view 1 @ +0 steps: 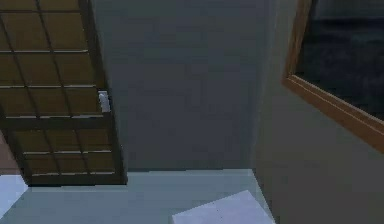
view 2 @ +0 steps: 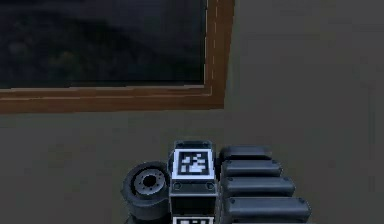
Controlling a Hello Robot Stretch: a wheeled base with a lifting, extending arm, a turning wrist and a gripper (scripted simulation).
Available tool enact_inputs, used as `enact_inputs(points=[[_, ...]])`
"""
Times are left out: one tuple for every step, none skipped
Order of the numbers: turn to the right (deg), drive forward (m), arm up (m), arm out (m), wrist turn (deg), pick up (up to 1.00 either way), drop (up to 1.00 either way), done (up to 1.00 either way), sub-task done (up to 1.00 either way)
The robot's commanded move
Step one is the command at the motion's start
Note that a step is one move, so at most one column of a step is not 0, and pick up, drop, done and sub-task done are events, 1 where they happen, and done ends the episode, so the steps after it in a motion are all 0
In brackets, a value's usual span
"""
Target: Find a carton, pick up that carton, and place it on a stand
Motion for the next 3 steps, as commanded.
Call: enact_inputs(points=[[-45.0, 0.0, 0.0, 0.0, 0.0, 0.0, 0.0, 0.0, 0.0], [-15.0, 0.0, 0.0, 0.0, 0.0, 0.0, 0.0, 0.0, 0.0], [-3.0, 0.0, 0.0, 0.0, 0.0, 0.0, 0.0, 0.0, 0.0]])
